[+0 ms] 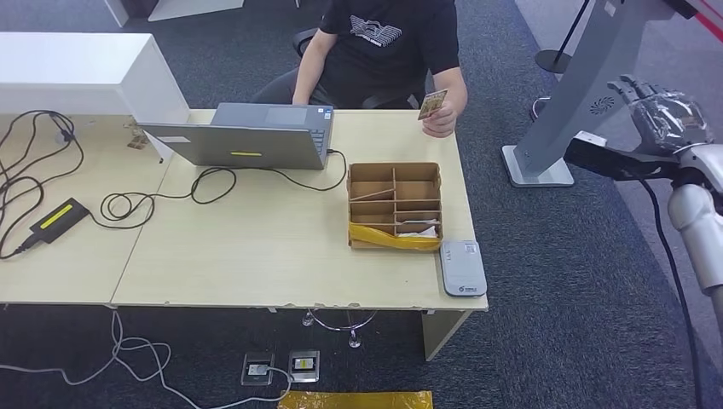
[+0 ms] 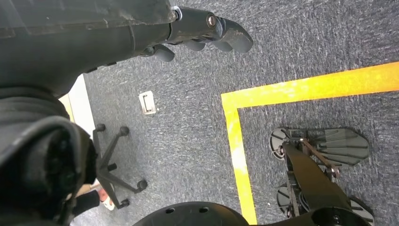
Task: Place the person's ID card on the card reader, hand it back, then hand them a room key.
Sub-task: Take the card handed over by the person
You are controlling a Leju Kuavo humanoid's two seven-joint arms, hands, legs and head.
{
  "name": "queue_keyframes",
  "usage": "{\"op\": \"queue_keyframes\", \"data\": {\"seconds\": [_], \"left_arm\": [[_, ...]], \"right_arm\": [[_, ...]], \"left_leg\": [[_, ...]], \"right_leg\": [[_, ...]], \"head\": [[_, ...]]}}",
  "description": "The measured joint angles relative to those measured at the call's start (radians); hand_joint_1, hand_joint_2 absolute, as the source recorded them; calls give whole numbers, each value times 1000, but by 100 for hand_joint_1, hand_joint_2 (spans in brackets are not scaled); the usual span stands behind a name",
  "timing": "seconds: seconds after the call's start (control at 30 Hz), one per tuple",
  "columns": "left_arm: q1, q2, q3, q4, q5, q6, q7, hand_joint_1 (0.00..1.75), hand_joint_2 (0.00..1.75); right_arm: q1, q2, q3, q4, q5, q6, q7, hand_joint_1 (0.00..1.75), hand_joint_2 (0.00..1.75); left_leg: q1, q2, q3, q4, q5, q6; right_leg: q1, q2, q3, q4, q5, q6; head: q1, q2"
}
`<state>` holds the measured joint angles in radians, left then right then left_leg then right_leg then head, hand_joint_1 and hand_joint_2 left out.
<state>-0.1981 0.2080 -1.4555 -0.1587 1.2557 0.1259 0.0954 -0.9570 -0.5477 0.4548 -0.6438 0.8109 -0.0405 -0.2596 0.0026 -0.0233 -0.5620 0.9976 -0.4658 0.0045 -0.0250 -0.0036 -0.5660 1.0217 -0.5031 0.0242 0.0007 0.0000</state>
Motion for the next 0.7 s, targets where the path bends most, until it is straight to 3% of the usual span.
{"op": "queue_keyframes", "data": {"seconds": [0.33,0.7], "left_arm": [[0,1,-1,0,-24,-18,-5,0,0],[0,2,-11,0,-50,-22,-31,0,0]], "right_arm": [[56,10,35,-57,117,-62,24,0,175],[113,19,39,-91,125,-113,24,0,175]], "left_leg": [[0,1,0,0,0,0],[0,2,0,0,0,0]], "right_leg": [[0,1,0,0,0,0],[0,2,0,0,0,0]], "head": [[0,0],[0,0]]}}
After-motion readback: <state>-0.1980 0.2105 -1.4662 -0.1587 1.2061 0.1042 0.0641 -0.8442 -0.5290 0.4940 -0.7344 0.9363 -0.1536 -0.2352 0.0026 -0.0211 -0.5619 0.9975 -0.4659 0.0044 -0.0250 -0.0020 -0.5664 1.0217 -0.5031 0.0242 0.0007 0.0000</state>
